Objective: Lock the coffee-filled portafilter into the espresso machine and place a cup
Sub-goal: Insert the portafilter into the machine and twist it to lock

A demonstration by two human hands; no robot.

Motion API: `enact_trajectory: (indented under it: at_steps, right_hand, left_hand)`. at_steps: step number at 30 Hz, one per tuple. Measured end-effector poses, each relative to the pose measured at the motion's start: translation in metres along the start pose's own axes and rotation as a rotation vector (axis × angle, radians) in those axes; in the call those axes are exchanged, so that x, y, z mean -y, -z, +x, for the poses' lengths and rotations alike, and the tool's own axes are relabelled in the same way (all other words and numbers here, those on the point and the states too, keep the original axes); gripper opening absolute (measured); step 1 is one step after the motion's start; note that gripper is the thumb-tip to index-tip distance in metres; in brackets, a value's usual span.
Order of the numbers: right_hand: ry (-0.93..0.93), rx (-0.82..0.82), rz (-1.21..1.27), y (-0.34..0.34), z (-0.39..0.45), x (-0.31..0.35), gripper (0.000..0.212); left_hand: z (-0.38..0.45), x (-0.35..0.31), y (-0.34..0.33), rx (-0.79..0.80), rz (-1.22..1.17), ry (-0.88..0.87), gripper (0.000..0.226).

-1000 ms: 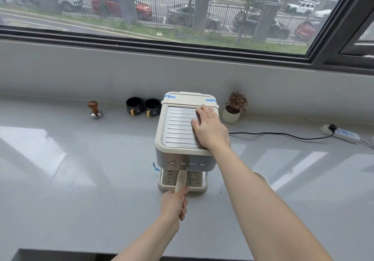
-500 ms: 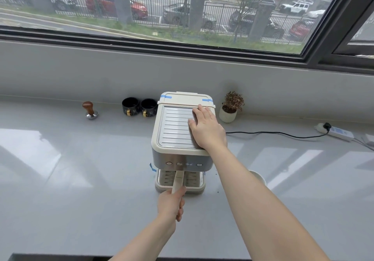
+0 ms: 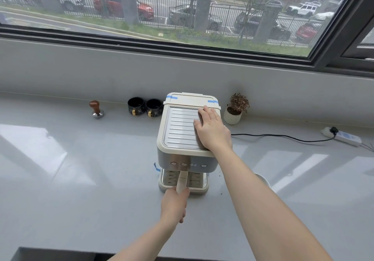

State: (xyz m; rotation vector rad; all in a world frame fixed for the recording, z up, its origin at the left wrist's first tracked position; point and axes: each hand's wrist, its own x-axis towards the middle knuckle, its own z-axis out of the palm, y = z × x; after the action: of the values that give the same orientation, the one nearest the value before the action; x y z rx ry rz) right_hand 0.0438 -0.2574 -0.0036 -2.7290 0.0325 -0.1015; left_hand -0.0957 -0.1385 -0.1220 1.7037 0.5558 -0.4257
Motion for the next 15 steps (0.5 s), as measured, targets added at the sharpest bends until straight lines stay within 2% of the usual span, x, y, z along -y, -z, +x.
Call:
enact_trajectory:
  at_steps: [5, 8, 10, 12, 15]
  right_hand:
    - [0.018, 0.009, 0.023, 0.005, 0.0, -0.001, 0.053]
    - [0.028, 0.011, 0.031, 0.005, -0.001, -0.001, 0.053]
    - [0.036, 0.009, 0.045, 0.005, -0.003, -0.001, 0.052]
    - [0.046, 0.013, 0.065, 0.005, -0.004, -0.002, 0.051]
    - [0.077, 0.03, 0.127, 0.007, -0.006, -0.009, 0.049]
  left_hand:
    - [-0.007, -0.013, 0.021, 0.16, 0.132, -0.072, 0.025]
    - [-0.008, -0.017, 0.038, 0.157, 0.295, -0.122, 0.029]
    - [-0.007, -0.018, 0.051, 0.138, 0.328, -0.17, 0.02]
    - [-0.005, -0.027, 0.063, 0.043, 0.238, -0.215, 0.021]
    - [0.0, -0.052, 0.08, -0.227, 0.093, -0.335, 0.031]
